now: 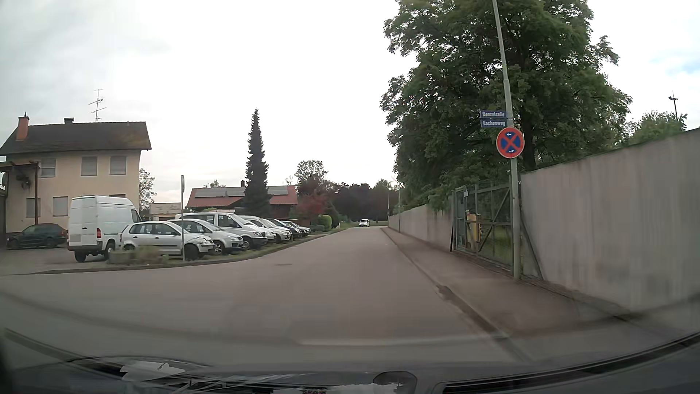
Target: Follow the waypoints while adhering to traffic rules and regulations
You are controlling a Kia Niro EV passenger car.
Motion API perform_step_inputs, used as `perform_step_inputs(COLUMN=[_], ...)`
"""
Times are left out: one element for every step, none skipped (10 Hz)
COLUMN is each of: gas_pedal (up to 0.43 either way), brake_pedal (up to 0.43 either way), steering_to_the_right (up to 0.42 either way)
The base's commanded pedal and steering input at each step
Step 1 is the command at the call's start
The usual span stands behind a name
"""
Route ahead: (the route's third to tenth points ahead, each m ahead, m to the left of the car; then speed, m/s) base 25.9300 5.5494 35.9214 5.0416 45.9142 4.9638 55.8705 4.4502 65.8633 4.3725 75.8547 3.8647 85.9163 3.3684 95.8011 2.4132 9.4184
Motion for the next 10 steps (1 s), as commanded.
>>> perform_step_inputs(gas_pedal=[0.079, 0.079, 0.079, 0.067, 0.067, 0.067, 0.067, 0.067, 0.067, 0.067], brake_pedal=[0.000, 0.000, 0.000, 0.000, 0.000, 0.000, 0.000, 0.000, 0.000, 0.000], steering_to_the_right=[0.008, 0.008, 0.008, 0.008, 0.008, 0.008, 0.008, 0.007, 0.007, 0.007])
